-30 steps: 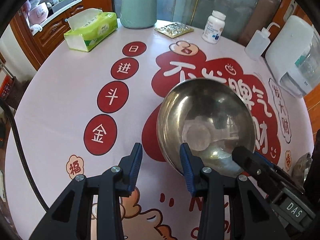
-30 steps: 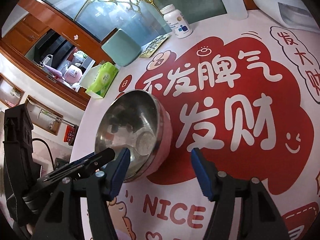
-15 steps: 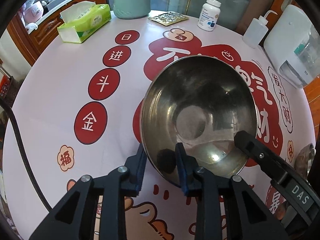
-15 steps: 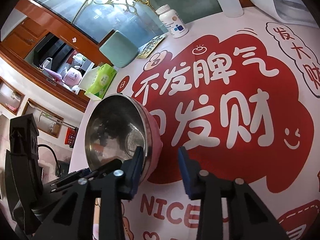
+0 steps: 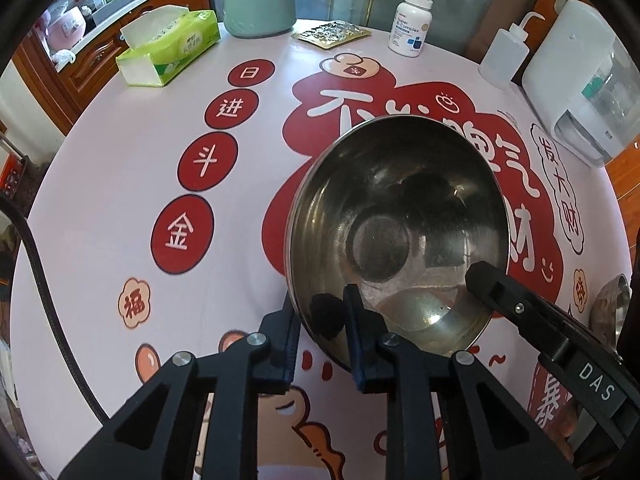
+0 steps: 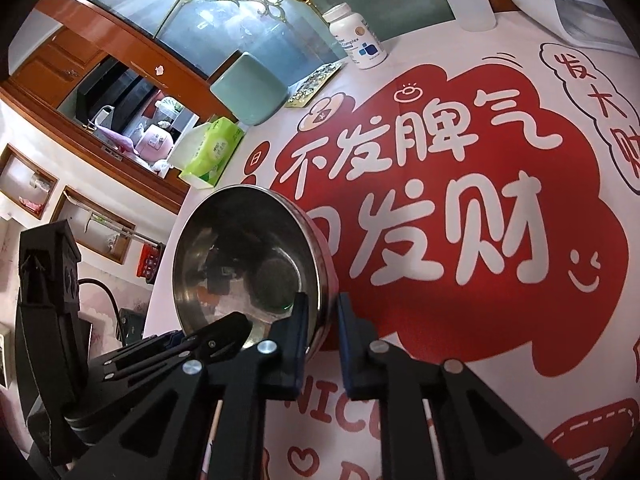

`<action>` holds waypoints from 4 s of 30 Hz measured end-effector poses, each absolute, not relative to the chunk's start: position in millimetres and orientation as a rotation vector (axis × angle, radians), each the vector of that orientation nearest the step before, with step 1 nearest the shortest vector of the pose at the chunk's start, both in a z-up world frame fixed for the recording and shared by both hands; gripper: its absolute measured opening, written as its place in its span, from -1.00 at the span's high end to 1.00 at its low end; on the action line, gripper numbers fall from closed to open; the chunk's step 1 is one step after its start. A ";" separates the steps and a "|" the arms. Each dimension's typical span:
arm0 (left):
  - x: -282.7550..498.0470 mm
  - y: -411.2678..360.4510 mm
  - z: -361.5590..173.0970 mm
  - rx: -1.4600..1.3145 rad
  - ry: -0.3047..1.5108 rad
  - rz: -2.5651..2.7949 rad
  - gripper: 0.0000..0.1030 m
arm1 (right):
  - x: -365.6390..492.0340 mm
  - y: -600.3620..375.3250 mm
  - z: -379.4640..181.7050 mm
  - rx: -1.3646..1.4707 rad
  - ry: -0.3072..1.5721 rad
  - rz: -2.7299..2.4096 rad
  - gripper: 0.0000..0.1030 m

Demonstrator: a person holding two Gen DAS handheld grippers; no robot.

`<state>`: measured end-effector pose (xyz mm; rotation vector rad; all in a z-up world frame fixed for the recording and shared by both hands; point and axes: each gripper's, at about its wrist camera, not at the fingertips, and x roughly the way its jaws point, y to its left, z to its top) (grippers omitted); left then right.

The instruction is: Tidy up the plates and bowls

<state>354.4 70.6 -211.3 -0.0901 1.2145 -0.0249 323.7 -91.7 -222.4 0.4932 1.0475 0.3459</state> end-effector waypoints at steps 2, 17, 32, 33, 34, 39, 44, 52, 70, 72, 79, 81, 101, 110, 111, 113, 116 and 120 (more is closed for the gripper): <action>349.7 71.2 -210.0 -0.100 1.213 -0.019 0.64 | 321.2 -91.6 -221.0 0.491 1.051 0.351 0.74; 293.5 79.2 -181.8 -0.129 1.221 -0.014 0.63 | 267.1 -78.6 -189.4 0.408 1.044 0.357 0.74; 224.4 105.5 -137.0 -0.181 1.157 -0.019 0.63 | 206.7 -53.6 -144.8 0.344 0.988 0.406 0.73; 220.7 106.8 -135.0 -0.182 1.155 -0.020 0.63 | 202.6 -52.0 -142.6 0.341 0.987 0.409 0.73; 214.5 108.6 -132.1 -0.182 1.151 -0.022 0.63 | 199.5 -50.9 -141.2 0.338 0.986 0.410 0.73; 192.0 115.3 -124.1 -0.180 1.144 -0.028 0.63 | 179.1 -43.1 -134.5 0.318 0.984 0.419 0.73; 167.3 124.0 -118.9 -0.179 1.137 -0.028 0.63 | 157.7 -33.2 -130.1 0.301 0.990 0.429 0.73; 128.9 142.4 -118.3 -0.196 1.142 -0.024 0.63 | 126.3 -15.2 -127.7 0.265 1.011 0.455 0.73; 38.8 181.7 -137.3 -0.246 1.205 0.014 0.60 | 67.1 24.2 -141.3 0.185 1.137 0.578 0.73; 33.3 185.0 -142.4 -0.258 1.219 0.012 0.60 | 62.1 26.4 -144.7 0.176 1.162 0.586 0.73; 11.8 188.3 -160.2 -0.274 1.280 0.008 0.58 | 50.0 31.7 -158.2 0.145 1.243 0.589 0.73; 9.4 188.1 -164.2 -0.275 1.292 0.006 0.58 | 47.8 31.9 -162.0 0.139 1.264 0.587 0.73; 6.5 195.2 -188.5 -0.257 1.371 0.001 0.56 | 48.5 33.8 -178.2 0.135 1.354 0.529 0.67; 11.0 209.7 -179.1 -0.219 1.347 -0.050 0.52 | 47.9 37.4 -173.4 0.190 1.332 0.445 0.66; 11.8 212.2 -177.9 -0.218 1.343 -0.062 0.52 | 47.3 37.3 -174.3 0.198 1.334 0.434 0.66; 11.8 216.3 -176.3 -0.215 1.337 -0.087 0.52 | 45.8 37.8 -177.4 0.219 1.343 0.406 0.66; 11.0 220.7 -174.3 -0.203 1.330 -0.125 0.52 | 40.7 38.6 -182.3 0.256 1.360 0.354 0.66; 11.7 228.2 -170.7 -0.197 1.317 -0.192 0.51 | 30.3 41.3 -184.8 0.298 1.360 0.298 0.66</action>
